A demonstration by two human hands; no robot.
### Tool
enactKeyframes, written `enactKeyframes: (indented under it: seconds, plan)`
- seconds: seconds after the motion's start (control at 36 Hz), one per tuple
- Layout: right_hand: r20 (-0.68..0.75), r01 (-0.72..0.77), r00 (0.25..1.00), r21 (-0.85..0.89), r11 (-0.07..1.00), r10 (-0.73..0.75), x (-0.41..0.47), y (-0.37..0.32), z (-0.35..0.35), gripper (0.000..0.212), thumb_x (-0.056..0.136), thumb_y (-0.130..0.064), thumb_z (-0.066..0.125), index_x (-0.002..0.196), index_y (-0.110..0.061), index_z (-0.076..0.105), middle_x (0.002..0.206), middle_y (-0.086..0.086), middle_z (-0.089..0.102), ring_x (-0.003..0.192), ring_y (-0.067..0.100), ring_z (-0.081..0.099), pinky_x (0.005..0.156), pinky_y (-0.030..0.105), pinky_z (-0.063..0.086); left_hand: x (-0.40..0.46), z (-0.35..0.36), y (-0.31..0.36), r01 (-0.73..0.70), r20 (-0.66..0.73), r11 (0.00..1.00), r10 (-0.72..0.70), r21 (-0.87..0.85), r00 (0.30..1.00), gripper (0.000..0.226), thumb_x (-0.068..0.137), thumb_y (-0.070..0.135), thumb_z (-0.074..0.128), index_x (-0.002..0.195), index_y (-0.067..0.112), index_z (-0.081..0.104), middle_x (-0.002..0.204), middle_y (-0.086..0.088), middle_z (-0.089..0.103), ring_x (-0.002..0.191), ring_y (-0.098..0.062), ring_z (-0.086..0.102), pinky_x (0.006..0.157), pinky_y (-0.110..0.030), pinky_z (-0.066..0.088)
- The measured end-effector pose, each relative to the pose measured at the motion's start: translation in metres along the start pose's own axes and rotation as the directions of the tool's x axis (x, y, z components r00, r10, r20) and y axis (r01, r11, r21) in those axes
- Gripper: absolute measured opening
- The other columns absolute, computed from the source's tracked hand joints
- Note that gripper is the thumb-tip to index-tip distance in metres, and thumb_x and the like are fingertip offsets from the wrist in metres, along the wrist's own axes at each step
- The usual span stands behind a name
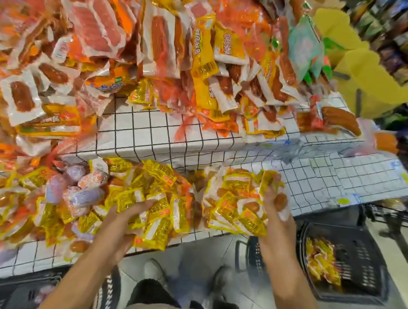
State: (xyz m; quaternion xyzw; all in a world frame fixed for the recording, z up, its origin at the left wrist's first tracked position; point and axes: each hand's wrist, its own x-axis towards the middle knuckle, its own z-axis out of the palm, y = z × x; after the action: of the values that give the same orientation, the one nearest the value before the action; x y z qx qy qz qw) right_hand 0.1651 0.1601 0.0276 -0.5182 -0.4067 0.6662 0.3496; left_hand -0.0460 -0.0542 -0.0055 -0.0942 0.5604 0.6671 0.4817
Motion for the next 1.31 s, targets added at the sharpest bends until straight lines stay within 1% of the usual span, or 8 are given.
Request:
enactKeyframes:
  seconds: [0.28,0.39,0.61,0.69,0.83,1.08,1.17,1.31]
  plan:
    - [-0.009,0.004,1.0,0.078,0.997,-0.004,-0.016,-0.008,-0.1,0.032,0.096,-0.032,0.067,0.127,-0.023,0.063,0.118,0.01,0.074,0.11,0.033,0.071,0.093,0.056,0.057,-0.022,0.065,-0.023,-0.039,0.041,0.997,0.037,0.059,0.998,0.134,0.039,0.036,0.097,0.155,0.02,0.032,0.154,-0.006,0.045,0.135,-0.035,0.05,0.108,-0.057,0.042]
    - [-0.084,0.017,0.996,0.12,0.993,-0.007,-0.016,-0.013,-0.16,0.026,0.094,-0.031,0.07,0.12,-0.024,0.067,0.102,-0.001,0.079,0.09,0.016,0.077,0.066,0.033,0.063,-0.036,0.121,-0.052,-0.037,0.072,0.993,0.029,0.111,0.997,0.117,0.046,0.026,0.093,0.15,0.014,0.04,0.136,-0.008,0.064,0.114,-0.032,0.067,0.073,-0.046,0.061]
    - [-0.287,-0.039,0.954,0.178,0.983,0.09,-0.004,-0.002,-0.306,0.017,0.081,-0.045,0.079,0.097,-0.041,0.077,0.097,-0.004,0.079,0.089,0.02,0.077,0.065,0.039,0.062,-0.052,0.236,-0.143,0.011,0.202,0.984,-0.047,0.176,0.978,0.086,0.052,0.027,0.098,0.128,0.035,0.058,0.121,0.001,0.073,0.106,-0.026,0.072,0.068,-0.05,0.06]
    - [-0.362,-0.054,0.925,0.175,0.983,0.116,0.001,0.006,-0.358,0.039,0.081,-0.052,0.079,0.114,-0.033,0.072,0.111,0.002,0.076,0.105,0.029,0.073,0.087,0.058,0.059,-0.057,0.279,-0.176,0.04,0.247,0.972,-0.098,0.232,0.964,0.056,0.074,0.018,0.08,0.128,0.02,0.064,0.115,-0.001,0.075,0.098,-0.024,0.075,0.06,-0.044,0.061]
    - [-0.486,-0.107,0.856,0.173,0.979,0.18,0.004,0.011,-0.428,0.081,0.061,-0.078,0.078,0.127,-0.031,0.065,0.121,0.007,0.071,0.109,0.032,0.069,0.091,0.059,0.057,-0.066,0.345,-0.217,0.095,0.328,0.95,-0.196,0.298,0.924,0.052,0.079,0.012,0.073,0.131,0.013,0.064,0.118,-0.01,0.073,0.063,-0.02,0.073,0.039,-0.025,0.051]
    - [-0.641,-0.007,0.742,0.288,0.958,0.198,0.021,0.011,-0.504,0.057,0.072,-0.065,0.082,0.117,-0.031,0.072,0.107,-0.003,0.077,0.094,0.018,0.074,0.074,0.041,0.062,-0.027,0.449,-0.265,0.11,0.324,0.856,-0.306,0.505,0.895,0.051,0.072,0.011,0.075,0.122,0.009,0.068,0.103,-0.011,0.077,0.08,-0.029,0.076,0.052,-0.037,0.059]
    - [-0.682,0.001,0.685,0.352,0.936,0.255,0.032,0.011,-0.517,0.049,0.079,-0.053,0.08,0.122,-0.03,0.07,0.116,0.001,0.076,0.109,0.027,0.071,0.091,0.052,0.059,-0.002,0.481,-0.285,0.141,0.32,0.818,-0.369,0.558,0.873,0.051,0.078,0.006,0.069,0.128,0.002,0.063,0.099,-0.012,0.077,0.066,-0.023,0.075,0.044,-0.026,0.055]
    - [-0.748,-0.037,0.553,0.419,0.907,0.367,0.052,0.008,-0.531,0.049,0.085,-0.045,0.075,0.125,-0.018,0.068,0.113,0.004,0.077,0.102,0.023,0.075,0.075,0.036,0.062,0.05,0.524,-0.324,0.16,0.287,0.724,-0.452,0.672,0.844,0.05,0.081,0.005,0.072,0.13,0.009,0.063,0.115,-0.018,0.073,0.099,-0.036,0.073,0.072,-0.047,0.062]
